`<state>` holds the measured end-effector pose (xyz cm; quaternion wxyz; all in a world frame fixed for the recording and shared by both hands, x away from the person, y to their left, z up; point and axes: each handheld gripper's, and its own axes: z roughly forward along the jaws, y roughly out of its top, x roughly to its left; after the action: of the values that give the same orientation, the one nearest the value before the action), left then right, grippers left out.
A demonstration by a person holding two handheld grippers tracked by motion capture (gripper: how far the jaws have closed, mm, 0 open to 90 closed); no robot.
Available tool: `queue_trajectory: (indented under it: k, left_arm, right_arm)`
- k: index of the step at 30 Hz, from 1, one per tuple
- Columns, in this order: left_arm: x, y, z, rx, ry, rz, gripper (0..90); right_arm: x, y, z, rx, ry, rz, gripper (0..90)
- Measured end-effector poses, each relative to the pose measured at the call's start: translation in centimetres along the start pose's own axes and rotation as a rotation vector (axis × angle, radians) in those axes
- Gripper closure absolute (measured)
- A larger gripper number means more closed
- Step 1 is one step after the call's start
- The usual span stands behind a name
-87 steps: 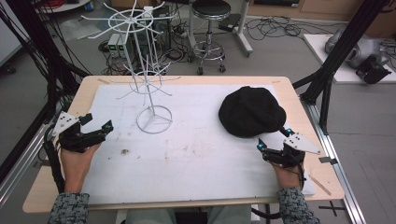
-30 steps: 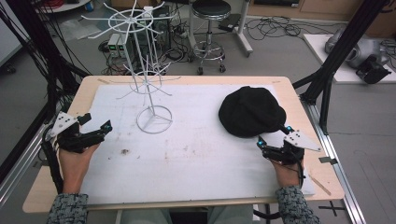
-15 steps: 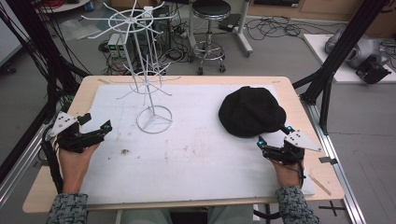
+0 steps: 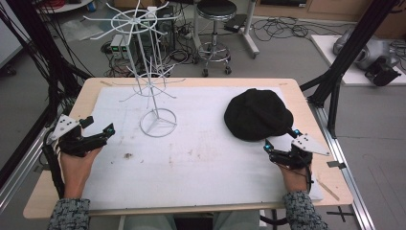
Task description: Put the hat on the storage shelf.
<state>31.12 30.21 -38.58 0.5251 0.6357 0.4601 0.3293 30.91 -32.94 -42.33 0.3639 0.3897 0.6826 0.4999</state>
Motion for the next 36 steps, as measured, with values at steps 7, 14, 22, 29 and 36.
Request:
queue_trajectory:
  k: [7,14,22,29,36]
  left_arm:
    - [0.00,0.00,0.01,0.001,0.000,0.000,16.2]
    - [0.01,0.03,-0.03,-0.002,0.000,-0.001,16.2]
    - [0.01,0.07,-0.09,-0.004,0.002,-0.001,16.2]
    - [0.02,0.05,-0.04,-0.005,-0.002,-0.003,16.2]
    - [0.00,0.05,-0.03,-0.001,-0.002,0.002,16.2]
  right_arm:
    - [-0.02,0.00,0.00,0.000,0.000,0.001,6.7]
    - [-0.01,0.00,-0.01,0.000,0.000,0.001,6.7]
    - [-0.05,0.00,-0.01,-0.003,-0.004,-0.002,6.6]
    - [-0.03,-0.01,0.00,0.001,-0.001,0.001,6.7]
    - [-0.02,-0.03,0.03,0.001,0.001,-0.001,6.7]
